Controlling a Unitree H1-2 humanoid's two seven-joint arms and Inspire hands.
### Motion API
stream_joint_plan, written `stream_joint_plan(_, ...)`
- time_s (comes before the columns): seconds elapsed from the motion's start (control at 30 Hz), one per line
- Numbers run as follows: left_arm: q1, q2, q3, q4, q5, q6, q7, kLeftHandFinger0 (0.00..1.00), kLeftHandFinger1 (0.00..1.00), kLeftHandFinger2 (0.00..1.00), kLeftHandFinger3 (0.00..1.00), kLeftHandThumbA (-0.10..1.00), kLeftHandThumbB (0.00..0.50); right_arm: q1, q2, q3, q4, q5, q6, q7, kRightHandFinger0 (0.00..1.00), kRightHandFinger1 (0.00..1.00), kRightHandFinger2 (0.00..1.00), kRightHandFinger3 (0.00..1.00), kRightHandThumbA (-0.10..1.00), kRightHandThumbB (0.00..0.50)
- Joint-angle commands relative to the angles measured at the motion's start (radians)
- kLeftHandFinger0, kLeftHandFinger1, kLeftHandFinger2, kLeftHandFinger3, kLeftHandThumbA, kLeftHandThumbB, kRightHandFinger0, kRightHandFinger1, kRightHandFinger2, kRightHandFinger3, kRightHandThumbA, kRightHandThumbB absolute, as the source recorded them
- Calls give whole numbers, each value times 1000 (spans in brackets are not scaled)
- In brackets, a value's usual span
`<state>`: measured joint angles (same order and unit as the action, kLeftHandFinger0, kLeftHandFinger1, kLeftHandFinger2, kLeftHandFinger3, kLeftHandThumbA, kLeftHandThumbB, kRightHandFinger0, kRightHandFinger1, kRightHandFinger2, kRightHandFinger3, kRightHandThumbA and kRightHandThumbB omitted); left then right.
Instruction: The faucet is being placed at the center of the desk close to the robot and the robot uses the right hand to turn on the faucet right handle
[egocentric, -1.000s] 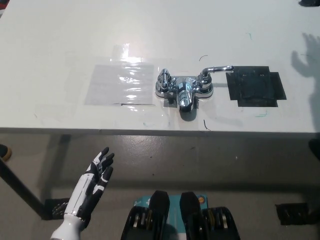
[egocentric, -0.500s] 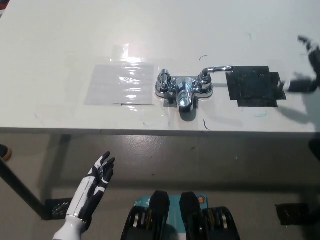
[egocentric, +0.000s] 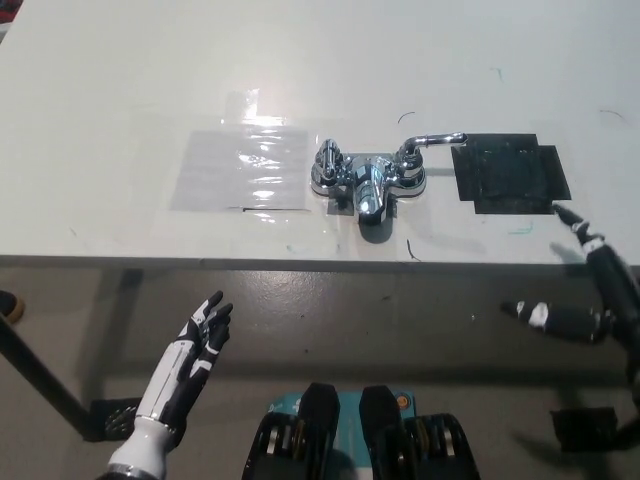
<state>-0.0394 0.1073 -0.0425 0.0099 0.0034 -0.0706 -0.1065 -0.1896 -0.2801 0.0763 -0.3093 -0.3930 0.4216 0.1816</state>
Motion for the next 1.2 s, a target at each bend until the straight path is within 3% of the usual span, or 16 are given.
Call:
stream_joint_plan(0.0, -111, 18, 25, -35, -36, -15, -12, 1000, 1000, 1000, 1000, 857, 98, 90, 89, -137, -641, 387, -418, -208, 1000, 1000, 1000, 1000, 1000, 271)
stream_joint_plan(0.07, -117, 18, 27, -38, -36, -9, -9, 1000, 1000, 1000, 1000, 857, 92, 102, 104, -129, -633, 394, -441, -204, 1000, 1000, 1000, 1000, 1000, 207)
stream_joint_plan(0.17, -121, 16, 30, -30, -43, -22, -9, 1000, 1000, 1000, 1000, 849, 90, 143, 132, -126, -555, 431, -489, -180, 1000, 1000, 1000, 1000, 1000, 184)
stream_joint_plan(0.27, -120, 16, 33, -28, -42, -31, -7, 1000, 1000, 1000, 1000, 849, 92, 188, 133, -126, -447, 425, -511, -138, 1000, 1000, 1000, 1000, 1000, 231)
stream_joint_plan(0.37, -115, 18, 31, -29, -42, -36, -11, 1000, 1000, 1000, 1000, 854, 91, 201, 160, -114, -254, 366, -529, -123, 1000, 1000, 1000, 1000, 1000, 211)
stream_joint_plan(0.47, -111, 15, 25, -25, -40, -41, -14, 1000, 1000, 1000, 1000, 852, 80, 204, 167, -117, -92, 340, -552, -121, 1000, 1000, 1000, 1000, 1000, 156)
stream_joint_plan(0.5, -106, 14, 22, -20, -38, -50, -15, 1000, 1000, 1000, 1000, 852, 77, 206, 170, -120, -35, 331, -551, -123, 1000, 1000, 1000, 1000, 1000, 172)
stream_joint_plan(0.6, -87, 13, 17, -31, -34, -39, -16, 1000, 1000, 1000, 1000, 853, 73, 203, 176, -119, 77, 332, -588, -113, 1000, 1000, 1000, 1000, 982, 100)
stream_joint_plan(0.7, -64, 8, 15, -40, -40, -36, -17, 1000, 1000, 1000, 1000, 829, 75, 211, 188, -120, 148, 353, -588, -96, 1000, 1000, 1000, 1000, 964, 117)
stream_joint_plan(0.73, -59, 8, 14, -40, -39, -39, -18, 1000, 1000, 1000, 1000, 826, 73, 213, 199, -125, 167, 383, -583, -84, 1000, 1000, 1000, 1000, 879, 82)
stream_joint_plan(0.77, -52, 8, 11, -42, -38, -41, -20, 1000, 1000, 1000, 1000, 825, 71, 217, 207, -130, 185, 400, -581, -77, 1000, 1000, 1000, 1000, 872, 120)
stream_joint_plan(0.87, -34, 7, 8, -54, -35, -32, -20, 1000, 1000, 1000, 1000, 822, 73, 223, 222, -138, 243, 400, -605, -77, 1000, 1000, 1000, 1000, 893, 138)
stream_joint_plan(0.97, -26, 8, 6, -59, -32, -36, -19, 1000, 1000, 1000, 1000, 815, 58, 226, 230, -141, 276, 392, -628, -80, 1000, 1000, 1000, 1000, 891, 118)
stream_joint_plan(1.17, 13, 7, -2, -72, -27, -37, -20, 1000, 1000, 1000, 1000, 813, 73, 268, 240, -144, 302, 406, -659, -76, 1000, 1000, 1000, 1000, 886, 117)
